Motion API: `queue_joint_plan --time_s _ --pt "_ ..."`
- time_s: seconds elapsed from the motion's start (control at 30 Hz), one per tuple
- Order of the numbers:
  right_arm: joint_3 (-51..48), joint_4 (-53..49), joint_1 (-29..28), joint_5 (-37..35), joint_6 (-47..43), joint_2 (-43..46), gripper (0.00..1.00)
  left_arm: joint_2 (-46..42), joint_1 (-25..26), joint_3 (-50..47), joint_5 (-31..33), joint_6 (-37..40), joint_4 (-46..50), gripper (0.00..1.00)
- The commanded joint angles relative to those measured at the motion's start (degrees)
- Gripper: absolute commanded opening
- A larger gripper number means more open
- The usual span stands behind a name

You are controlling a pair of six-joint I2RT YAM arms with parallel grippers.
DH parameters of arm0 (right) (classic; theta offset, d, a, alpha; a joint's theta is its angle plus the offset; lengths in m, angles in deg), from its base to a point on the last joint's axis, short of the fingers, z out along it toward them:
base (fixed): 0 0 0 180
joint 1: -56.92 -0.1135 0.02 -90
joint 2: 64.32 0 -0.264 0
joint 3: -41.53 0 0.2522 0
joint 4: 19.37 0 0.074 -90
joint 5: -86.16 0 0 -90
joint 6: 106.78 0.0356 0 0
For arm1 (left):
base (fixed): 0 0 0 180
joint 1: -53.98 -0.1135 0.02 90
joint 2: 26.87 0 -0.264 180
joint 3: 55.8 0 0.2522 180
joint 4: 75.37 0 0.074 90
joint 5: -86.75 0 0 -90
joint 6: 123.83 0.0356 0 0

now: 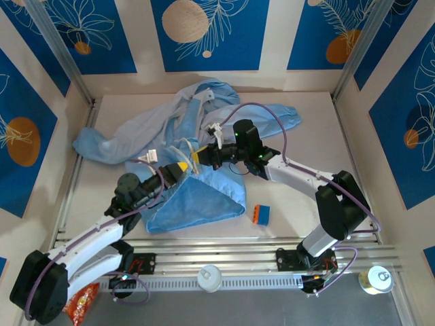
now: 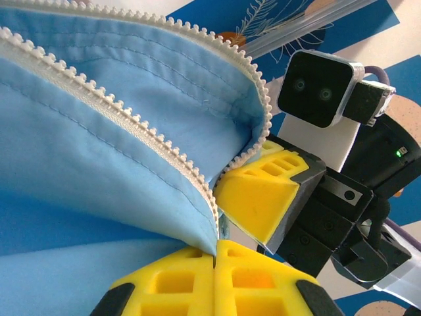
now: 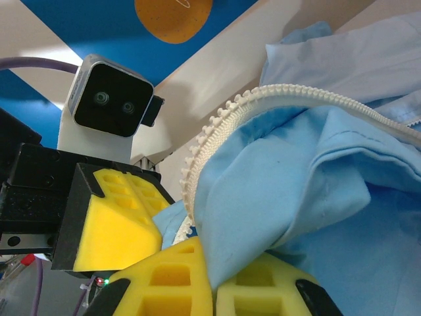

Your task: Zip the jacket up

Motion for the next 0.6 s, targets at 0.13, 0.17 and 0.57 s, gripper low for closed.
queue_joint_plan --time_s 0.13,0.17,0.57 --pt "2.6 1.3 -0.6 1.0 -1.2 -0.6 0.0 -0.2 -0.5 -1.2 -1.3 -0.8 -4.1 0.0" --pt "2.7 1.2 -0.5 0.9 -1.3 -0.6 0.0 -0.1 -0.5 -1.3 -1.3 -0.8 -4.4 0.0" --pt "2.4 1.8 -0.4 1.6 -0.9 -0.5 0.0 -0.5 -0.5 -2.6 0.9 -1.8 -6.1 0.0"
